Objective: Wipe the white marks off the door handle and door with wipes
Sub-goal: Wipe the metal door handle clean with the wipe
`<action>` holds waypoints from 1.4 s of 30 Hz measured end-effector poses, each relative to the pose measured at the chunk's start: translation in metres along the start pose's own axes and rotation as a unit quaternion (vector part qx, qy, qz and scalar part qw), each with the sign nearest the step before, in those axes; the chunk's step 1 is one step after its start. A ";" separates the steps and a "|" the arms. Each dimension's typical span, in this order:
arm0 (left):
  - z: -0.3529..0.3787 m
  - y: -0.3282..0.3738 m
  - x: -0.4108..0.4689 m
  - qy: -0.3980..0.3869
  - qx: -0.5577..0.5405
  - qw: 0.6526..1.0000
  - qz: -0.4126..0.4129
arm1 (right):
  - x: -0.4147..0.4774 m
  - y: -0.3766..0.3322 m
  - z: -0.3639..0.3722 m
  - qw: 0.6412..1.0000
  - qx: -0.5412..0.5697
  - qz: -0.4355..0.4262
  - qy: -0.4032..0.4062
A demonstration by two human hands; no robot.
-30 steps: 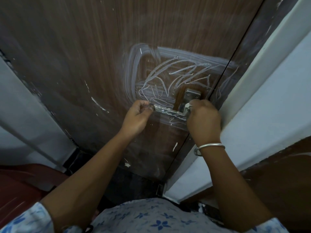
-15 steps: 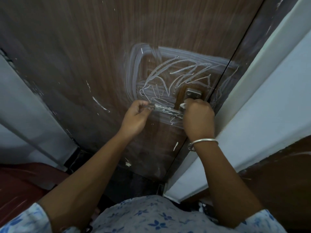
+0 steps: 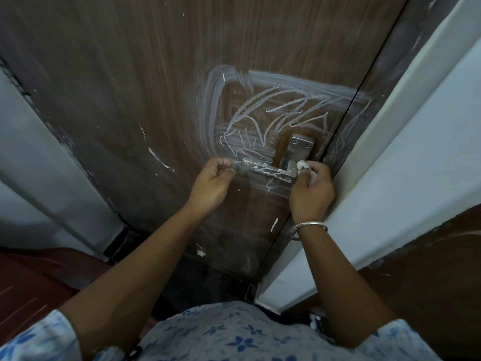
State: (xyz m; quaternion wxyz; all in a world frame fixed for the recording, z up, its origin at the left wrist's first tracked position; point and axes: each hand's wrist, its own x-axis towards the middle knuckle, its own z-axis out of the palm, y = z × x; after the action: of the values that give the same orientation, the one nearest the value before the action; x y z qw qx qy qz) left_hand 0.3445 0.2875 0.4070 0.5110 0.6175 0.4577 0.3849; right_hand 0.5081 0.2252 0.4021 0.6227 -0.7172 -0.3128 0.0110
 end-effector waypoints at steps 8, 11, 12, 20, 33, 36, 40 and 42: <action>0.004 0.000 -0.006 0.002 -0.004 1.000 0.008 | 0.003 0.011 0.000 0.993 0.069 0.099 0.004; 0.005 -0.003 -0.006 -0.001 0.000 1.000 -0.002 | 0.004 0.008 0.003 0.995 0.068 0.071 0.017; 0.005 -0.004 -0.005 0.000 0.000 1.000 -0.007 | 0.003 0.011 0.004 0.995 0.061 0.077 0.013; 0.006 -0.005 -0.004 -0.008 -0.006 1.000 -0.024 | 0.000 0.013 0.004 0.992 0.062 0.113 0.015; 0.005 -0.006 0.000 -0.021 -0.003 0.999 -0.033 | -0.008 0.018 0.009 0.974 0.128 0.189 0.009; 0.008 -0.007 0.000 -0.027 -0.007 0.999 -0.038 | -0.012 0.019 0.012 0.975 0.114 0.191 0.004; 0.008 -0.007 0.002 -0.031 -0.013 0.998 -0.044 | -0.013 0.014 0.017 0.936 0.227 0.269 0.023; 0.007 -0.008 0.003 -0.029 -0.014 0.998 -0.045 | -0.013 0.011 0.021 0.913 0.279 0.299 0.013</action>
State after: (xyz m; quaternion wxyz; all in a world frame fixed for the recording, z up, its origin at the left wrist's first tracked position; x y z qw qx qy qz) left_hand 0.3509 0.2893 0.3979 0.5490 0.6000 0.4647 0.3502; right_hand 0.4936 0.2373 0.3828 0.7689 -0.5746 -0.0601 0.2739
